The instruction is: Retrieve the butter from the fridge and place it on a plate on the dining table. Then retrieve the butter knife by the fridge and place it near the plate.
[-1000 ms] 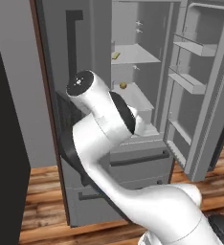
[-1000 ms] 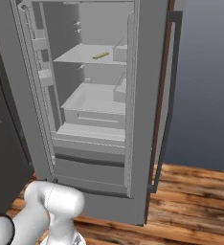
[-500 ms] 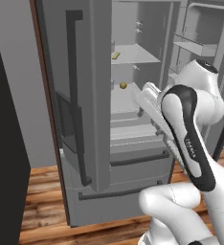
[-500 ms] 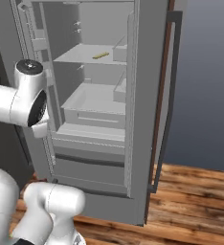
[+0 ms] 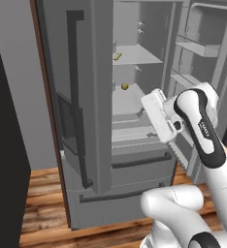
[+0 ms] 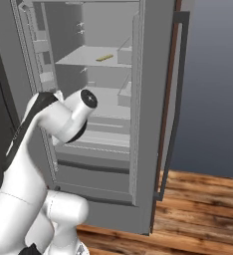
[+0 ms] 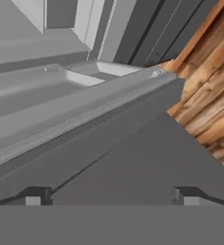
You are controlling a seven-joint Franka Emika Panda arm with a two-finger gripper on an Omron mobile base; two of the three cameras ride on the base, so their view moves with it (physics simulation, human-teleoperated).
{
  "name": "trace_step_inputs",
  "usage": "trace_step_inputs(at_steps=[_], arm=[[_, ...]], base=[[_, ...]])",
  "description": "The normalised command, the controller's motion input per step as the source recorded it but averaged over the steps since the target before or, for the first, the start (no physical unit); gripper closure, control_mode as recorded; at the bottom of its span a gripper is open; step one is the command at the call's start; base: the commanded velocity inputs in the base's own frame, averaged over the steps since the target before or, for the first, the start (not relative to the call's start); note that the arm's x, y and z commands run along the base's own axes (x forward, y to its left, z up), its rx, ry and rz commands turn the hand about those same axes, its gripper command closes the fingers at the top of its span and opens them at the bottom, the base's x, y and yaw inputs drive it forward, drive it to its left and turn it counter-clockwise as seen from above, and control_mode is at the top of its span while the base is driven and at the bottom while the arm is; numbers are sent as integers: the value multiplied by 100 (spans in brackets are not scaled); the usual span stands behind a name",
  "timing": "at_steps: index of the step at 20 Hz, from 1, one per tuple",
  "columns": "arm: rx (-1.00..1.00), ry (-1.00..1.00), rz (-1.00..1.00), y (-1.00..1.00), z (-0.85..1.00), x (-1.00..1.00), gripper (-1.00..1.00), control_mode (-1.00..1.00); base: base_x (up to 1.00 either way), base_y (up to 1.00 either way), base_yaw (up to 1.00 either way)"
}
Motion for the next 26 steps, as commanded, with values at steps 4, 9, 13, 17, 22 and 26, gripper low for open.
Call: trace_step_inputs(at_steps=[4, 9, 13, 17, 22, 26], arm=[[12, 0, 0, 23, -23, 70, -100, -100], [5, -1, 0, 38, -20, 42, -100, -100], [1, 0, 0, 42, -14, 38, -100, -100], [1, 0, 0, 41, -12, 39, -100, -100], [0, 5, 0, 35, -12, 30, -100, -100], [0, 5, -1, 38, -17, 6, -100, -100]], base=[[0, 0, 0], [0, 0, 0], [0, 0, 0], [0, 0, 0], [0, 0, 0], [0, 0, 0]])
